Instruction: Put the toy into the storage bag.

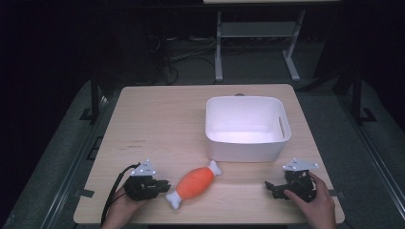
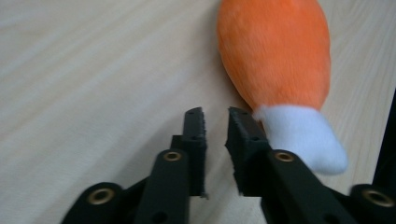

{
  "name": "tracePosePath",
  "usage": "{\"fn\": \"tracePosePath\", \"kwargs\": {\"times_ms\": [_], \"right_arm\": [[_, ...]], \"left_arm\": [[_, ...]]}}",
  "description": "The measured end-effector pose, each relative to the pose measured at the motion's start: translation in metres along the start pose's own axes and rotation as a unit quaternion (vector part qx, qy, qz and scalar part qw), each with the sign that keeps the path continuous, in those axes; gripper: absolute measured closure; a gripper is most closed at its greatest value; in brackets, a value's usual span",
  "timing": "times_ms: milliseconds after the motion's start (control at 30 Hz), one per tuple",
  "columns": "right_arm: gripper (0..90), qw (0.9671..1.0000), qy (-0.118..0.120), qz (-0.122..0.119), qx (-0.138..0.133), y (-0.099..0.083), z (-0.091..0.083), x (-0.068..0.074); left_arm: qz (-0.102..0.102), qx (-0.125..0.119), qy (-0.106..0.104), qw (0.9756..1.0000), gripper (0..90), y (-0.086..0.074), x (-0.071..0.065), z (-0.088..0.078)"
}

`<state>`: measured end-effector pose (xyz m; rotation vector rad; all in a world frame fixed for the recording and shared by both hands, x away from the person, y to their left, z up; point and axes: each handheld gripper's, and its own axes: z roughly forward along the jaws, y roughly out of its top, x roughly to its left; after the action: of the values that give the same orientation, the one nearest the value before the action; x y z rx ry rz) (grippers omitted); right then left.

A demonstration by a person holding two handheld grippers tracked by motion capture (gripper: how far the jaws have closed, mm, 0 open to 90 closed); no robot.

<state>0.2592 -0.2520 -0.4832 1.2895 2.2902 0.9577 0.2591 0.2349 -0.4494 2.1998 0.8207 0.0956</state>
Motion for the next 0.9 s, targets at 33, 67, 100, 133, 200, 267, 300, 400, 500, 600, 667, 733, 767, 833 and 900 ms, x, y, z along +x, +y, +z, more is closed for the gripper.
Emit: {"fn": "tracePosePath", "kwargs": {"times_ms": [33, 67, 100, 133, 200, 267, 300, 400, 500, 600, 667, 733, 767, 833, 900], "right_arm": [[0.0, 1.0, 0.0, 0.0, 0.0, 0.0, 0.0, 0.0], [0.0, 1.0, 0.0, 0.0, 0.0, 0.0, 0.0, 0.0], [0.0, 1.0, 0.0, 0.0, 0.0, 0.0, 0.0, 0.0], [0.0, 1.0, 0.0, 0.0, 0.0, 0.0, 0.0, 0.0], [0.0, 1.0, 0.0, 0.0, 0.0, 0.0, 0.0, 0.0], [0.0, 1.0, 0.0, 0.0, 0.0, 0.0, 0.0, 0.0], [0.0, 1.0, 0.0, 0.0, 0.0, 0.0, 0.0, 0.0], [0.0, 1.0, 0.0, 0.0, 0.0, 0.0, 0.0, 0.0], [0.0, 1.0, 0.0, 0.0, 0.0, 0.0, 0.0, 0.0], [0.0, 1.0, 0.0, 0.0, 0.0, 0.0, 0.0, 0.0], [0.0, 1.0, 0.0, 0.0, 0.0, 0.0, 0.0, 0.0], [0.0, 1.0, 0.0, 0.0, 0.0, 0.0, 0.0, 0.0], [0.0, 1.0, 0.0, 0.0, 0.0, 0.0, 0.0, 0.0], [0.0, 1.0, 0.0, 0.0, 0.0, 0.0, 0.0, 0.0], [0.0, 1.0, 0.0, 0.0, 0.0, 0.0, 0.0, 0.0]], "left_arm": [[-0.003, -0.003, -0.002, 1.0, 64.2, 0.002, 0.002, -0.001], [-0.008, -0.008, -0.004, 0.9999, 64.2, 0.003, 0.003, -0.002], [-0.01, -0.014, -0.007, 0.9998, 59.6, 0.004, 0.004, -0.002], [-0.011, -0.015, -0.012, 0.9998, 55.5, 0.006, 0.005, -0.002], [-0.009, -0.024, -0.016, 0.9996, 48.8, 0.01, 0.005, -0.002], [-0.008, -0.03, -0.02, 0.9993, 43.4, 0.014, 0.005, -0.001], [-0.01, -0.032, -0.021, 0.9992, 40.5, 0.016, 0.004, -0.001], [-0.003, -0.041, -0.031, 0.9987, 31.2, 0.024, 0.003, 0.002], [-0.001, -0.045, -0.035, 0.9984, 23.1, 0.03, 0.0, 0.007], [0.001, -0.05, -0.039, 0.998, 17.6, 0.036, -0.004, 0.013], [0.001, -0.054, -0.045, 0.9975, 16.3, 0.04, -0.006, 0.017], [0.004, -0.058, -0.052, 0.9969, 15.4, 0.044, -0.008, 0.022], [0.003, -0.06, -0.054, 0.9967, 15.1, 0.045, -0.009, 0.023], [0.008, -0.059, -0.063, 0.9962, 14.8, 0.049, -0.013, 0.031], [0.009, -0.058, -0.065, 0.9962, 14.8, 0.05, -0.014, 0.034]]}}
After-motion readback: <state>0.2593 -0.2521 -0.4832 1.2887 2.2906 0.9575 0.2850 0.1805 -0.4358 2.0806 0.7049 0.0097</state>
